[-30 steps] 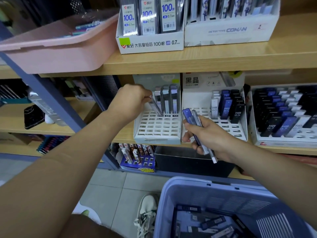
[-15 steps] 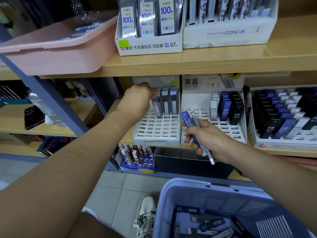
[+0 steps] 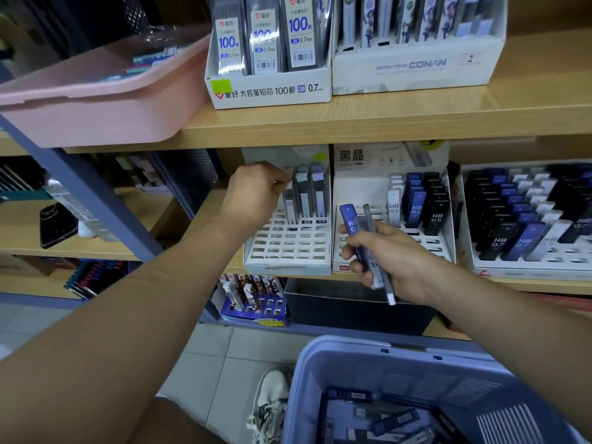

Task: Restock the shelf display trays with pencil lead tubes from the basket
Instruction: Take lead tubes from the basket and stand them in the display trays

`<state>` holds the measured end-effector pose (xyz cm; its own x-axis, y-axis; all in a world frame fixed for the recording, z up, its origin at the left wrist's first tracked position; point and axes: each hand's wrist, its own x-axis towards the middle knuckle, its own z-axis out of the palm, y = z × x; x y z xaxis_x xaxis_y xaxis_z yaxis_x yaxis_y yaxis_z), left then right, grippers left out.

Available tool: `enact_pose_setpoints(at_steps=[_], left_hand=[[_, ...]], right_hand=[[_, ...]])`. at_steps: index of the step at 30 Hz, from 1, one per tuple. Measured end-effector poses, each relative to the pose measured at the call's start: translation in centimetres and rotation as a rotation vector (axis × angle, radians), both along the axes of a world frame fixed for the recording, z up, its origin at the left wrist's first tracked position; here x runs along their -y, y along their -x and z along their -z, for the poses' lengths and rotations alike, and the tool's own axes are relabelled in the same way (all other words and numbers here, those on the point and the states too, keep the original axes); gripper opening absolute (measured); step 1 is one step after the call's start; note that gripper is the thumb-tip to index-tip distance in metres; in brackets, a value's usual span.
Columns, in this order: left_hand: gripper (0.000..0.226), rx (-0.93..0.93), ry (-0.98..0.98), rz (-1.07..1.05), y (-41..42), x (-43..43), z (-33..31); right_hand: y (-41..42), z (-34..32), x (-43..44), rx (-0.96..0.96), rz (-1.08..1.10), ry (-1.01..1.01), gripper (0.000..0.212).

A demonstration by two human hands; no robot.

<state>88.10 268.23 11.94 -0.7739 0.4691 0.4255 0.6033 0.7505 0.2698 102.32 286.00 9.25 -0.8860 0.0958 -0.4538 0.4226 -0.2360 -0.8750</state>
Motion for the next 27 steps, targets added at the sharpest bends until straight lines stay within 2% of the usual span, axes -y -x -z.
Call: enact_pose_setpoints(at_steps=[6, 13, 17, 22, 25, 27], left_hand=[[0.024, -0.012, 0.124, -0.033, -0.1, -0.2, -0.5], [0.026, 0.002, 0.182, -0.070, -0.9, -0.7, -0.7], [0.036, -0.003, 0.246, -0.070, -1.6, -0.6, -0.6], [0.055, -0.120, 0.257, 0.094, -3.2, -3.1, -0.5], [0.059, -0.062, 0.282, 0.280, -4.6, -6.4, -0.3], [0.064, 0.013, 0.332, 0.332, -5.2, -8.5, 0.3]], right_hand=[[-0.6, -0.4, -0.2, -0.003, -0.006, 0.020, 0.016], [-1.5, -0.4, -1.6, 0.008, 0.024, -0.066, 0.014], [-2.0, -0.3, -2.1, 0.017, 0.037, -0.125, 0.011], [-2.7, -0.5, -3.9, 0.020, -0.003, -0.315, 0.009], [-3.4, -0.8, -5.5, 0.031, -0.036, -0.422, 0.009], [-4.1, -0.8, -6.4, 0.037, -0.009, -0.446, 0.012]])
